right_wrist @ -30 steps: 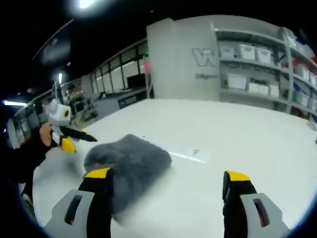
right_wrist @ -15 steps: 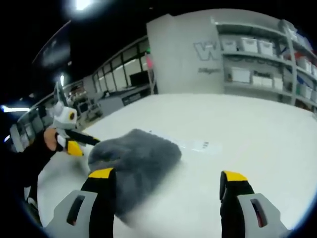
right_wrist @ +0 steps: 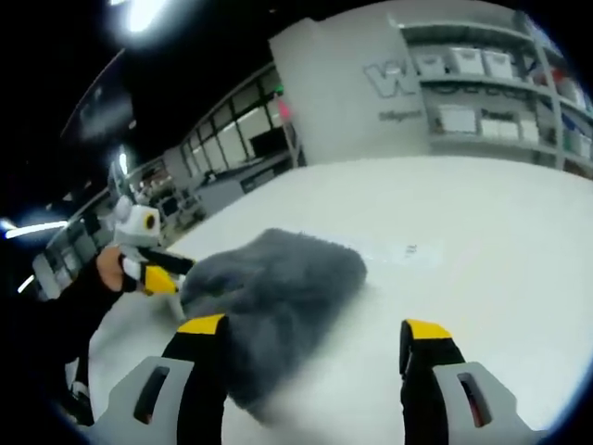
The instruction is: Open the folded towel by lifting each exposed corner and separating the folded layers until the towel lies flat within the target outline without major curled edges
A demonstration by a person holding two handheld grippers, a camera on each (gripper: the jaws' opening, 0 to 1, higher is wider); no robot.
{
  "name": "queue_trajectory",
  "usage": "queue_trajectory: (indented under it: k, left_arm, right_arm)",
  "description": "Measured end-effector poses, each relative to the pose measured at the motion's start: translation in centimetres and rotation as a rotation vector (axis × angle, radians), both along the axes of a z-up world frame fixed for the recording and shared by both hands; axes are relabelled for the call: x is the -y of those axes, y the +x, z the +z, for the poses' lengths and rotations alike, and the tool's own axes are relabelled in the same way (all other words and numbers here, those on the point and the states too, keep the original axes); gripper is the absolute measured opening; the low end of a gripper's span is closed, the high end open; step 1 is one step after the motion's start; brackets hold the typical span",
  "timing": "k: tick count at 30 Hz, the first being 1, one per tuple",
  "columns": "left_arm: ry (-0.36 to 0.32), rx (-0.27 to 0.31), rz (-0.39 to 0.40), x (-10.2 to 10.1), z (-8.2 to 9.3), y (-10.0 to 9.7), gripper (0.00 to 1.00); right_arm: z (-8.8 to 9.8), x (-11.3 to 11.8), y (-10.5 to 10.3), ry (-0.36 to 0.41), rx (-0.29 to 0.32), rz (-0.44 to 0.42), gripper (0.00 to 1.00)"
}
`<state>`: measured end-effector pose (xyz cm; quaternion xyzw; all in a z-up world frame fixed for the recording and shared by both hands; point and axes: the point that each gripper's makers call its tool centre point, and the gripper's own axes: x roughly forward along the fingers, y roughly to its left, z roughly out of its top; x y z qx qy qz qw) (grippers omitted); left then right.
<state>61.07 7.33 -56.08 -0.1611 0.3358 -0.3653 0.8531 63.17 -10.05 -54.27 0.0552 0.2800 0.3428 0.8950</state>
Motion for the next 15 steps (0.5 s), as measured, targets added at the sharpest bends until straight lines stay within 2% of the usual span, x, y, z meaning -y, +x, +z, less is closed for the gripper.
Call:
queue_trajectory:
  k: [3,5,12,15]
  left_arm:
    - [-0.024,-0.012,-0.007,0.5,-0.1,-0.1,0.67]
    - [-0.019,-0.011,-0.007,0.6,-0.3,-0.1,0.66]
    - [-0.035,-0.035,-0.015,0.8,-0.8,-0.2,0.56]
    - [-0.036,-0.035,-0.025,0.9,-0.9,-0.4,0.55]
  right_arm:
    - [-0.5,-0.8,-0.6,0.004,-0.018,0.030,0.69]
    - [-0.7,-1.1,-0.9,0.016,-0.026,0.039,0.69]
    - [-1.4,-1.6,-1.4,0.026,-0.056,0.052,0.66]
    - [-1.6,-1.8,-1.6,0.033,-0.069,0.059,0.64]
